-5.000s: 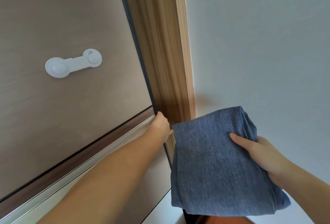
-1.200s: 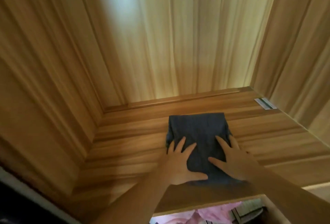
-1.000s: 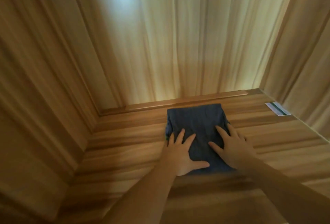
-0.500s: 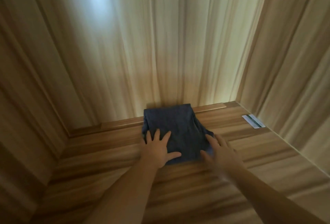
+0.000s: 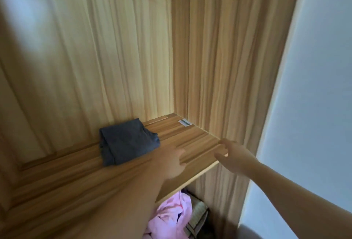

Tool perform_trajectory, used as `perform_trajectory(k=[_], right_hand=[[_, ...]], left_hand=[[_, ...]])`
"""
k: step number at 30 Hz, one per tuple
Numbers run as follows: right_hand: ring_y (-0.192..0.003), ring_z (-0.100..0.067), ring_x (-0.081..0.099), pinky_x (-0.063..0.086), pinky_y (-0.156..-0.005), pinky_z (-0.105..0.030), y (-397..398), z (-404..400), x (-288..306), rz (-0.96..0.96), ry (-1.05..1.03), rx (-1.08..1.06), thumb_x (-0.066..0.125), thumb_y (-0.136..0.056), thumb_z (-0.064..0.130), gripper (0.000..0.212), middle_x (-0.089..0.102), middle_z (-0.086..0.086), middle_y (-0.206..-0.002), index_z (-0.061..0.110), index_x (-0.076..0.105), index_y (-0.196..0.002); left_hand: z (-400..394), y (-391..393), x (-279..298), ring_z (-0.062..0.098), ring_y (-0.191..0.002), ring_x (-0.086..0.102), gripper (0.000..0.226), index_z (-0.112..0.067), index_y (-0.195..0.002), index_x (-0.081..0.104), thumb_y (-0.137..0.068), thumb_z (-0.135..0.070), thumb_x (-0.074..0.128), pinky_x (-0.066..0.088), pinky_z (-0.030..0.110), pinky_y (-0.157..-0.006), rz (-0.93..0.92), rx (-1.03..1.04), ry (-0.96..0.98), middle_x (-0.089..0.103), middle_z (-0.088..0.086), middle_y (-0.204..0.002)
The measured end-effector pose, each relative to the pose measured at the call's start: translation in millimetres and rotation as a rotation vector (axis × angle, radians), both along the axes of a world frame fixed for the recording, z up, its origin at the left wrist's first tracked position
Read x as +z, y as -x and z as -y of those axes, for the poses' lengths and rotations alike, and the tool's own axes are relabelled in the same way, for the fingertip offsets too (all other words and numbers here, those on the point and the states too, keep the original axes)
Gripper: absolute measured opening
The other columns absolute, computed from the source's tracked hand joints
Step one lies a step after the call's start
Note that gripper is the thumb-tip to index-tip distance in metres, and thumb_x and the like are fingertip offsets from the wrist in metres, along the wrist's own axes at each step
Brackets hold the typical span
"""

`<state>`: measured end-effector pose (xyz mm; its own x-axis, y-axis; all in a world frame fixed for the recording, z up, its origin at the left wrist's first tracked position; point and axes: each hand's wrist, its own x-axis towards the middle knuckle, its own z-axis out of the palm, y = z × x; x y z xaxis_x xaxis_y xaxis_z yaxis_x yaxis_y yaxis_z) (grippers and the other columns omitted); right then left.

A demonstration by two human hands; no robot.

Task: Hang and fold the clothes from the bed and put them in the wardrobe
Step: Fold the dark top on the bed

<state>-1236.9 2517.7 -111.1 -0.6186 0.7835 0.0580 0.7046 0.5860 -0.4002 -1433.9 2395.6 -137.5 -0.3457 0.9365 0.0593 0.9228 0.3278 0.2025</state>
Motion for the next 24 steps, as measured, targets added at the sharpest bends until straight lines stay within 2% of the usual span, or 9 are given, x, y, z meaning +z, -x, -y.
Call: perform_trajectory(k=[2, 5, 8, 11, 17, 20, 24], right_hand=[[-0.114, -0.025, 0.057, 0.047, -0.094, -0.035, -44, 16, 12, -0.009, -0.014, -0.058, 0.055, -0.088, 0.047, 0.052, 0.058, -0.003, -0.126, 0.029, 0.045, -0.136], [-0.111, -0.023, 0.057, 0.046, -0.096, -0.038, -108, 40, 28, -0.004, -0.033, -0.156, 0.053, -0.090, 0.048, 0.052, 0.055, -0.002, -0.125, 0.028, 0.042, -0.137], [-0.112, -0.021, 0.056, 0.046, -0.097, -0.037, -176, 72, 39, -0.008, -0.076, -0.310, 0.054, -0.091, 0.048, 0.054, 0.054, -0.001, -0.129, 0.027, 0.041, -0.139], [-0.106, -0.020, 0.058, 0.047, -0.093, -0.036, -239, 120, 36, -0.024, -0.100, -0.486, 0.054, -0.092, 0.046, 0.051, 0.055, 0.000, -0.126, 0.028, 0.042, -0.138], [-0.103, -0.019, 0.058, 0.048, -0.091, -0.037, -329, 261, -13, -0.045, -0.064, -0.904, 0.051, -0.093, 0.047, 0.048, 0.053, 0.002, -0.126, 0.027, 0.043, -0.136], [-0.110, -0.022, 0.057, 0.047, -0.095, -0.040, -354, 348, -37, -0.044, -0.005, -1.090, 0.054, -0.090, 0.045, 0.049, 0.054, 0.000, -0.129, 0.026, 0.045, -0.135], [-0.114, -0.022, 0.055, 0.046, -0.098, -0.041, -384, 471, -55, -0.034, 0.040, -1.273, 0.055, -0.089, 0.046, 0.050, 0.053, 0.001, -0.128, 0.028, 0.047, -0.134]], left_hand=[[6, -34, 10, 0.019, -0.127, 0.049, 0.052, -0.027, -0.138, 0.051, -0.088, -0.042, 0.054, 0.040, 0.033, -0.104, 0.008, -0.054, -0.019, 0.054, -0.002, -0.138], [6, -81, 22, 0.019, -0.127, 0.049, 0.060, -0.026, -0.136, 0.053, -0.080, -0.047, 0.049, 0.041, 0.035, -0.103, 0.058, -0.151, -0.042, 0.054, -0.002, -0.137], [10, -131, 36, 0.022, -0.123, 0.050, 0.050, -0.023, -0.135, 0.053, -0.088, -0.040, 0.056, 0.041, 0.032, -0.099, 0.053, -0.289, -0.065, 0.053, 0.003, -0.135], [13, -177, 37, 0.020, -0.132, 0.043, 0.050, -0.024, -0.139, 0.049, -0.091, -0.037, 0.056, 0.038, 0.031, -0.104, 0.091, -0.442, -0.098, 0.048, 0.000, -0.142], [58, -284, 4, 0.018, -0.124, 0.048, 0.044, -0.033, -0.134, 0.049, -0.092, -0.043, 0.051, 0.046, 0.039, -0.096, 0.118, -0.782, -0.060, 0.052, -0.008, -0.132], [108, -332, -21, 0.017, -0.131, 0.043, 0.049, -0.033, -0.138, 0.046, -0.091, -0.044, 0.052, 0.043, 0.040, -0.102, 0.107, -1.009, 0.021, 0.046, -0.009, -0.142], [181, -394, -45, 0.018, -0.129, 0.044, 0.051, -0.035, -0.139, 0.045, -0.089, -0.045, 0.053, 0.044, 0.039, -0.101, 0.078, -1.223, 0.118, 0.048, -0.007, -0.138]])
